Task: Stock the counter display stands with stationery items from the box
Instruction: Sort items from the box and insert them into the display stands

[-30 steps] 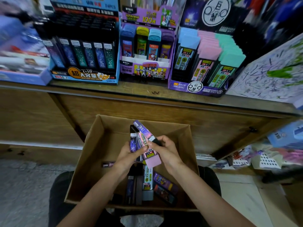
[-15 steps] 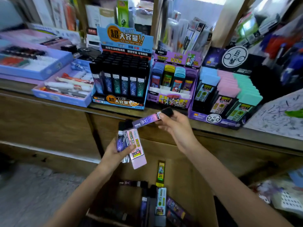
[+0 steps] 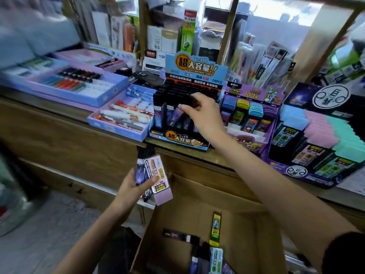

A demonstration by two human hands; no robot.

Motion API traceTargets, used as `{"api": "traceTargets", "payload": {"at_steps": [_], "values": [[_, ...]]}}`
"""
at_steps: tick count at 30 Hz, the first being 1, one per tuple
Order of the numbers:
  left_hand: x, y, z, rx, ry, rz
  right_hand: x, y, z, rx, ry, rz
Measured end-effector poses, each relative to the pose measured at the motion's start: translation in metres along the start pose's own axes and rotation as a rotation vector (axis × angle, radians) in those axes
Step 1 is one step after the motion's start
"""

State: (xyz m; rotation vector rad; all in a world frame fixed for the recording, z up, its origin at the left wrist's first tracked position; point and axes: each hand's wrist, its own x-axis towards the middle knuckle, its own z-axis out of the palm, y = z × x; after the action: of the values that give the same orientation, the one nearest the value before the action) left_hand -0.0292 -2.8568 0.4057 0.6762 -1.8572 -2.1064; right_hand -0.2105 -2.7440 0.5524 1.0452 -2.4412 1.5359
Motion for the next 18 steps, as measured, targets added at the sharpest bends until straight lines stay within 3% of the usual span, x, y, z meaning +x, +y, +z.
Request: {"api": "traceTargets", "payload": {"at_steps": [4, 8, 15, 18], "values": [[0.0, -0.001, -0.003, 0.009, -0.008, -0.004, 0.003, -0.005, 0.007, -0.112, -0.038, -0.075], [0.0, -0.002, -0.003, 0.0, 0.0, -0.001, 0.01, -0.009, 0.01, -0.201, -0.127, -0.046], [0.002, 0.006, -0.002, -0.045, 0.025, 0.054, 0.016, -0.013, 0.029, -0.236, -0.09, 0.095], [0.002, 0.011, -0.002, -0.043, 0.032, 0.087, 0.014, -0.016, 0.031, -0.346, -0.104, 0.068]]}}
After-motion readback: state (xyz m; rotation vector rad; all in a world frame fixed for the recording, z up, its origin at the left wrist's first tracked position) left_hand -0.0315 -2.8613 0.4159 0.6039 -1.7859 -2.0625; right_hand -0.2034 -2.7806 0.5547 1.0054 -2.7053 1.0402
